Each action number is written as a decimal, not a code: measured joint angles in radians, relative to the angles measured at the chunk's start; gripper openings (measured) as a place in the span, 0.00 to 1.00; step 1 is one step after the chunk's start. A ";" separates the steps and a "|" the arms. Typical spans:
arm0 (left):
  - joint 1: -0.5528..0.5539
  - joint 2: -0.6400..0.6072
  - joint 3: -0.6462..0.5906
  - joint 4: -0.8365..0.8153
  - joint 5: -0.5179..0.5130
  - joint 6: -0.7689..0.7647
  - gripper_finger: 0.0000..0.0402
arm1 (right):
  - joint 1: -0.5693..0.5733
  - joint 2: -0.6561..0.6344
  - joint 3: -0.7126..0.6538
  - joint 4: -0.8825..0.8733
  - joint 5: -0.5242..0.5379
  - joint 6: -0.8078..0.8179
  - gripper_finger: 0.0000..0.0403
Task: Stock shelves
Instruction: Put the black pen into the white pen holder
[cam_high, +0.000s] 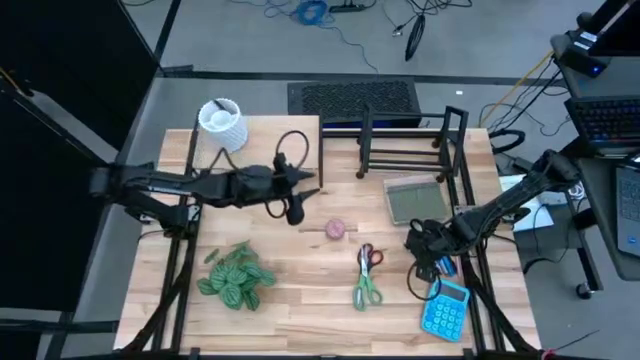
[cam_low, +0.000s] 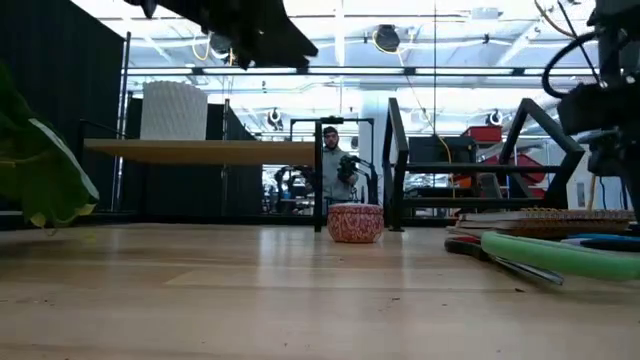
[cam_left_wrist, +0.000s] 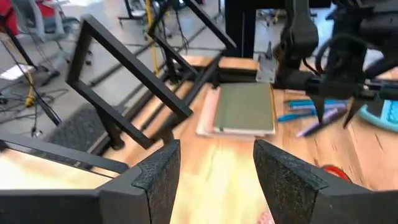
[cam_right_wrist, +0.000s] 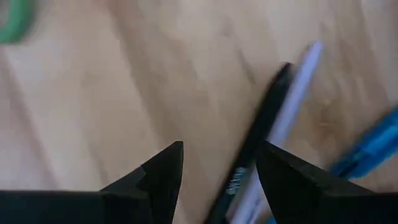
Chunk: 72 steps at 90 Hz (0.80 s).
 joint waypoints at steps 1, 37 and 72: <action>-0.002 0.004 0.000 0.003 0.000 0.000 0.47 | 0.000 0.000 -0.004 0.004 0.005 0.003 0.45; -0.005 0.051 0.000 0.010 0.000 0.000 0.47 | 0.000 0.000 -0.075 0.071 0.031 0.057 0.39; -0.005 0.051 0.000 0.009 0.000 -0.001 0.47 | 0.001 0.002 -0.104 0.090 0.095 0.123 0.38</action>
